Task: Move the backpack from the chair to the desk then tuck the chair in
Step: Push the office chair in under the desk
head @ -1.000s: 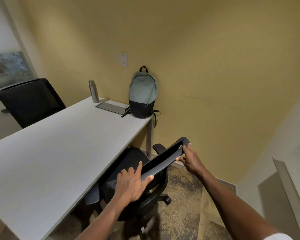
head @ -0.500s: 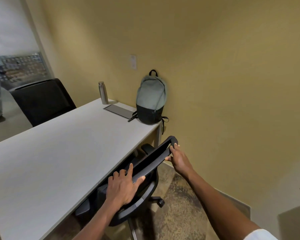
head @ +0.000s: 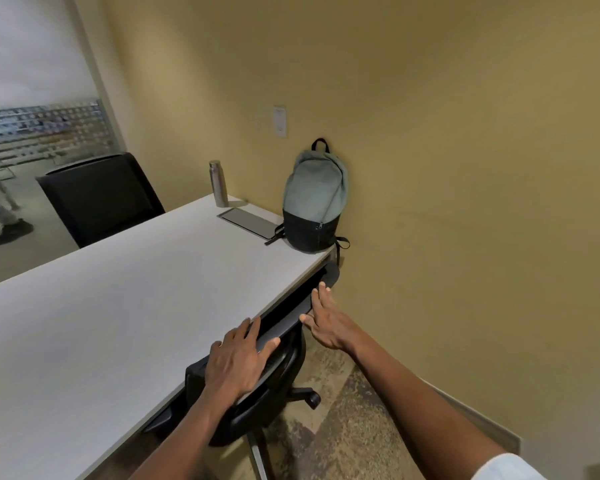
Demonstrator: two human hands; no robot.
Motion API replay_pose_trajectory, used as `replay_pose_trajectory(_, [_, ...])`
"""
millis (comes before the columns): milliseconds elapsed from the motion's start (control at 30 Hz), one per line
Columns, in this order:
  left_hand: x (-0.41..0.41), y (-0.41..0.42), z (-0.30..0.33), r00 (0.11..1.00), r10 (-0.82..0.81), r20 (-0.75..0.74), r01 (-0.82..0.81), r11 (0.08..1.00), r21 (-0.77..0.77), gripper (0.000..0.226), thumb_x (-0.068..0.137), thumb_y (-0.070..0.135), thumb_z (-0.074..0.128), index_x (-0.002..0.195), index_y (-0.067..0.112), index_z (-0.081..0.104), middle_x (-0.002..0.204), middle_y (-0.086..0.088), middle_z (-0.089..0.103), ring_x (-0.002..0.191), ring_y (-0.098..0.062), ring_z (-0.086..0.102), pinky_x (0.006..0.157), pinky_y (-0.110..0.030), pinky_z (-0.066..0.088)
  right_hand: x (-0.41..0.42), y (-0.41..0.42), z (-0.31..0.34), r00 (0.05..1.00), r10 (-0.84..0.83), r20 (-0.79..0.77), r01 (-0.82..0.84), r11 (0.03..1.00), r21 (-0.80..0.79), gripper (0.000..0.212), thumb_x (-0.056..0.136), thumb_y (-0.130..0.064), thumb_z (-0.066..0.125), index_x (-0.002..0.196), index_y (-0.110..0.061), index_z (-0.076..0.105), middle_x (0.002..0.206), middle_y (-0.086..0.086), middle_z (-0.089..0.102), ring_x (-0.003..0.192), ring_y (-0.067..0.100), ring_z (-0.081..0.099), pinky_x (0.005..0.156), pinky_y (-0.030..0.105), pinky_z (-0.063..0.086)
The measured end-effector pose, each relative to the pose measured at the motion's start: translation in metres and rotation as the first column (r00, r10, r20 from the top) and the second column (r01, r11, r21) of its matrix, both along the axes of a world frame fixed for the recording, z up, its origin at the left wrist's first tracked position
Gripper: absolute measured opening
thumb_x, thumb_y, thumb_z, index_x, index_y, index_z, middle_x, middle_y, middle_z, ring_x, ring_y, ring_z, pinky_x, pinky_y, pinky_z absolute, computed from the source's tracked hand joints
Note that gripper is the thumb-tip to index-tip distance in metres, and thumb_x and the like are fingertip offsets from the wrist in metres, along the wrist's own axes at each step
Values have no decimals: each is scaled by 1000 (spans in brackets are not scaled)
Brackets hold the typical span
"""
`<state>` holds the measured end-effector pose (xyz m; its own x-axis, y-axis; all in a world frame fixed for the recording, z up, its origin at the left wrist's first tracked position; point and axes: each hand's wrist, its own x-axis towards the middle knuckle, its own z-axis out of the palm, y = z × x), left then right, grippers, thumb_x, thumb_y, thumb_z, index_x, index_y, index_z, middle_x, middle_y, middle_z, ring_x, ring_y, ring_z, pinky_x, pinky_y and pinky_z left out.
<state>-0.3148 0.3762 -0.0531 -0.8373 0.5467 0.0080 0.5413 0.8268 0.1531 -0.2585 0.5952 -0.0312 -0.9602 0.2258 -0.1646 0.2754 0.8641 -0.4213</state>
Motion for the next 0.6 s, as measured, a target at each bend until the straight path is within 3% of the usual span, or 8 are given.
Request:
replay_pose_trajectory(433, [-42, -15, 3, 999, 54, 9, -54, 999, 1, 85, 87, 77, 1, 154, 28, 15, 161, -1, 26, 141, -25, 36, 107, -47, 38, -54, -11, -6, 997, 73, -14, -73, 997, -20, 77, 106, -46, 29, 156, -4, -11, 161, 13, -29, 149, 27, -23, 124, 46, 3])
replay_pose_trajectory(600, [-54, -17, 5, 999, 46, 26, -45, 999, -6, 82, 89, 74, 3, 155, 28, 13, 163, -1, 22, 143, -25, 33, 110, -47, 36, -70, -6, -7, 988, 144, -57, -135, 982, 129, 70, 107, -44, 24, 157, -4, -5, 164, 14, -17, 152, 28, -16, 123, 38, -1])
